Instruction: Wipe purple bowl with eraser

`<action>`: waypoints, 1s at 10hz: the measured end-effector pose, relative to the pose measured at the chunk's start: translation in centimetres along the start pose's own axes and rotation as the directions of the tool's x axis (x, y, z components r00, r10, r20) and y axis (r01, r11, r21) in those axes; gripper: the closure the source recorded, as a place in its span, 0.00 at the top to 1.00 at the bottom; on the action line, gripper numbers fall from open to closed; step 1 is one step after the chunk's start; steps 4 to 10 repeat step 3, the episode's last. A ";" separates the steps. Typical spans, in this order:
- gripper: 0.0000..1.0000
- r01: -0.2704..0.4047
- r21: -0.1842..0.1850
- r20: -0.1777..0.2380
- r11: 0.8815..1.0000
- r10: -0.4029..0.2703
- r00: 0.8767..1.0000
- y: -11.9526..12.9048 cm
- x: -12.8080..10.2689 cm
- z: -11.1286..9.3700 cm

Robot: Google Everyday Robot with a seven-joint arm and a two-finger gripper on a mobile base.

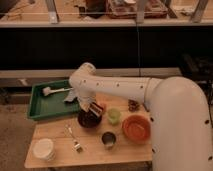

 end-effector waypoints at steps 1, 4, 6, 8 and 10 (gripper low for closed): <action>0.05 0.024 0.004 0.004 1.000 -0.024 1.000 -0.6 0.2 0.2; 0.05 0.108 0.023 -0.023 0.994 -0.107 0.994 -2.7 0.0 0.1; 0.05 0.108 0.023 -0.023 0.994 -0.107 0.994 -2.7 0.0 0.1; 0.05 0.108 0.023 -0.023 0.994 -0.107 0.994 -2.7 0.0 0.1; 0.05 0.108 0.023 -0.023 0.994 -0.107 0.994 -2.7 0.0 0.1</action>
